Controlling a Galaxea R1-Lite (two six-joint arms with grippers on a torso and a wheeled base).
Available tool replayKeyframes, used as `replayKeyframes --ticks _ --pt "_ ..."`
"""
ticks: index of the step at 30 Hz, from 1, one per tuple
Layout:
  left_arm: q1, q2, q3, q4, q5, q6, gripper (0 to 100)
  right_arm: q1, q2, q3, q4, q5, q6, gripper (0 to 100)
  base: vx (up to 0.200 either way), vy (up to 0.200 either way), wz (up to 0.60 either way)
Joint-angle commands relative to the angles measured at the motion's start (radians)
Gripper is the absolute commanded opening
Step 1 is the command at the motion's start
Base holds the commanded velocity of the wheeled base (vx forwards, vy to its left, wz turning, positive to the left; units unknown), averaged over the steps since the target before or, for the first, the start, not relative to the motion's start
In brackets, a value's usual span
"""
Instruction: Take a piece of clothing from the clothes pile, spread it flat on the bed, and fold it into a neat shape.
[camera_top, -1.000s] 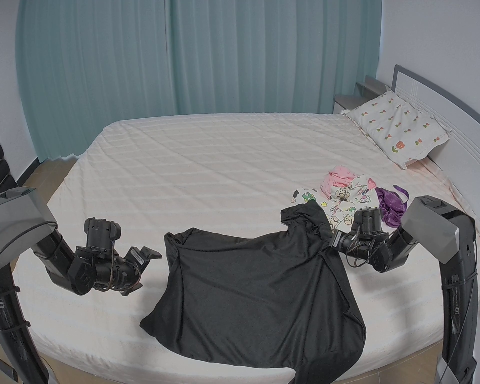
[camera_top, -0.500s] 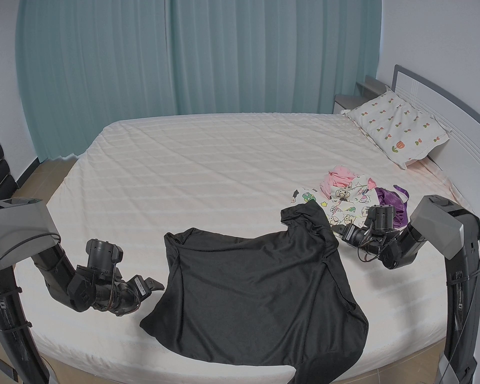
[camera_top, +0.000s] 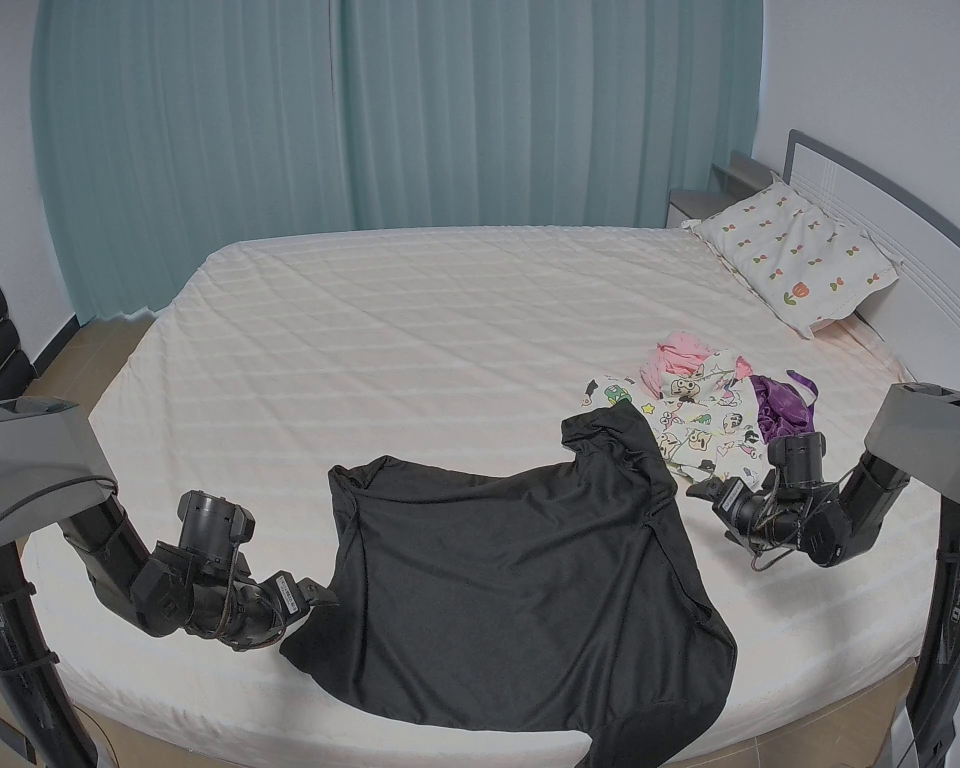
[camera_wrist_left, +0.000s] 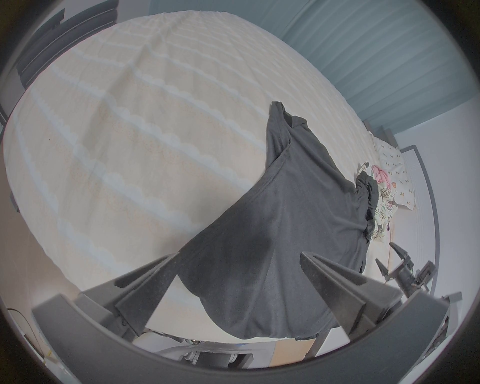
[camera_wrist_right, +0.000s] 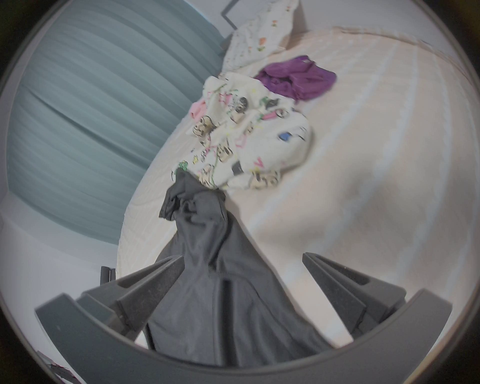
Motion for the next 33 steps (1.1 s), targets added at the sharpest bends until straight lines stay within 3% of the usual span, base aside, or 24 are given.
replayKeyframes --ticks 1,5,11,16,22,27,33 --pt "-0.008 -0.02 0.03 0.012 -0.003 -0.005 100 0.028 -0.127 0.172 -0.016 0.001 0.072 100 0.0 0.0 0.0" --pt "-0.008 -0.021 0.035 0.011 -0.002 -0.006 100 0.052 -0.146 0.279 -0.125 0.003 0.108 100 0.0 0.0 0.0" --pt "-0.008 -0.012 0.035 0.014 0.001 -0.008 100 0.057 -0.109 0.394 -0.342 0.009 0.158 100 -0.2 0.0 0.0" --pt "-0.011 0.006 0.033 0.011 0.007 -0.008 100 0.06 -0.101 0.402 -0.352 0.009 0.158 100 0.0 0.0 0.0" --pt "-0.026 0.054 -0.012 0.0 0.076 -0.054 100 0.068 -0.09 0.405 -0.355 0.008 0.158 100 0.0 0.0 0.0" --pt "-0.081 0.134 -0.068 0.0 0.208 -0.06 100 0.082 -0.089 0.406 -0.355 0.003 0.157 100 0.0 0.0 0.0" --pt "-0.103 0.16 -0.09 0.003 0.239 -0.06 100 0.103 -0.089 0.419 -0.357 -0.003 0.152 100 0.0 0.0 0.0"
